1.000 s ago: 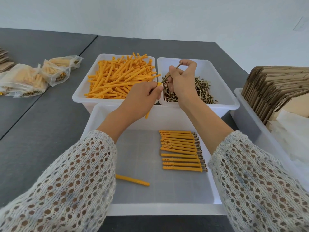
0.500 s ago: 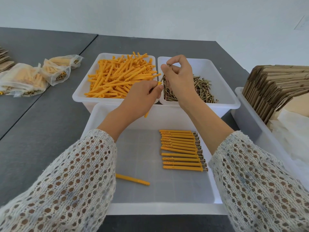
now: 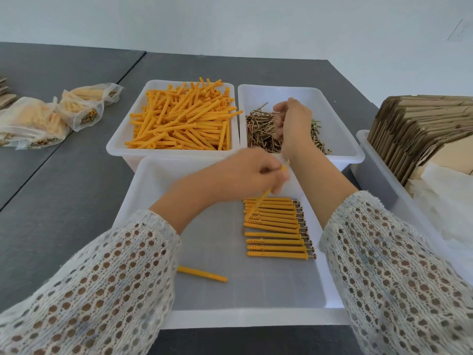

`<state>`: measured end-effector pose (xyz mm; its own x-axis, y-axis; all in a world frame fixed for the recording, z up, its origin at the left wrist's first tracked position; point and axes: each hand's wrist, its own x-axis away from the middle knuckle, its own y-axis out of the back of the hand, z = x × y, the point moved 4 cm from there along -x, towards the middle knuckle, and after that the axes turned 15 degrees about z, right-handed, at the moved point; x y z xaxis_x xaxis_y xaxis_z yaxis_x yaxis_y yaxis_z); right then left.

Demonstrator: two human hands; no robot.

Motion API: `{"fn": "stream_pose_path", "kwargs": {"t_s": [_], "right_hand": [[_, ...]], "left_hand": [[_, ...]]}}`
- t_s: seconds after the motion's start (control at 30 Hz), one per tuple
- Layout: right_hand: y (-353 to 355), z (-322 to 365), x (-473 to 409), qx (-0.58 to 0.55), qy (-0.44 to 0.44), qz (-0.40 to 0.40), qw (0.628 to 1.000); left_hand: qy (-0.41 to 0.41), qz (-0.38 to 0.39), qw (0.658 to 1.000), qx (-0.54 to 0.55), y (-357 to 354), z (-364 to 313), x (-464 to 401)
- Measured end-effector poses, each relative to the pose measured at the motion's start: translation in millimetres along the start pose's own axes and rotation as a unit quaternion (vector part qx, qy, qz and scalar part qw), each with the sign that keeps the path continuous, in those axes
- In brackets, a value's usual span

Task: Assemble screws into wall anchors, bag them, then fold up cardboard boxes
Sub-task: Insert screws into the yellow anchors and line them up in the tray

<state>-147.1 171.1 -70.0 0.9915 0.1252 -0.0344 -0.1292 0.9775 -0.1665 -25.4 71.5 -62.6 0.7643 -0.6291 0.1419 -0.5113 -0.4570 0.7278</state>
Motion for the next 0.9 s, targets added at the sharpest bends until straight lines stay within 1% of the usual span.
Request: {"fn": "stream_pose_path", "kwargs": {"t_s": [0.03, 0.1, 0.17, 0.2, 0.3, 0.4, 0.53, 0.67, 0.9], "right_hand": [[3.1, -3.2, -2.4, -0.015, -0.03, -0.005, 0.999], [6.8, -7.2, -6.1, -0.034, -0.068, -0.006, 0.997], [7.8, -8.8, -7.4, -0.045, -0.088, -0.006, 0.995], [7.7, -9.2, -7.4, -0.046, -0.096, -0.006, 0.994], [6.4, -9.2, -6.8, -0.035, -0.11, -0.002, 0.993], [5.0, -8.7, -6.3, -0.026, -0.114, 0.003, 0.993], [5.0, -9.3, -6.7, -0.026, -0.116, 0.008, 0.993], [4.7, -10.2, -8.0, -0.018, -0.115, 0.011, 0.993], [4.2, -11.9, -9.3, -0.002, -0.116, 0.014, 0.993]], "left_hand": [[0.018, 0.045, 0.998, -0.027, -10.6, -3.1, -2.4], [0.043, 0.108, 0.991, -0.072, -28.5, -9.9, -5.3], [0.052, 0.144, 0.982, -0.114, -44.0, -17.7, -6.6], [0.054, 0.155, 0.975, -0.152, -51.5, -21.8, -6.9], [0.038, 0.16, 0.952, -0.259, -73.4, -32.5, -5.7], [0.001, 0.166, 0.939, -0.3, -91.1, -39.1, -4.2], [-0.025, 0.171, 0.92, -0.352, -104.3, -40.8, -4.8], [-0.019, 0.177, 0.922, -0.344, -103.4, -37.2, -5.7], [0.003, 0.162, 0.93, -0.331, -95.7, -32.8, -7.6]]}}
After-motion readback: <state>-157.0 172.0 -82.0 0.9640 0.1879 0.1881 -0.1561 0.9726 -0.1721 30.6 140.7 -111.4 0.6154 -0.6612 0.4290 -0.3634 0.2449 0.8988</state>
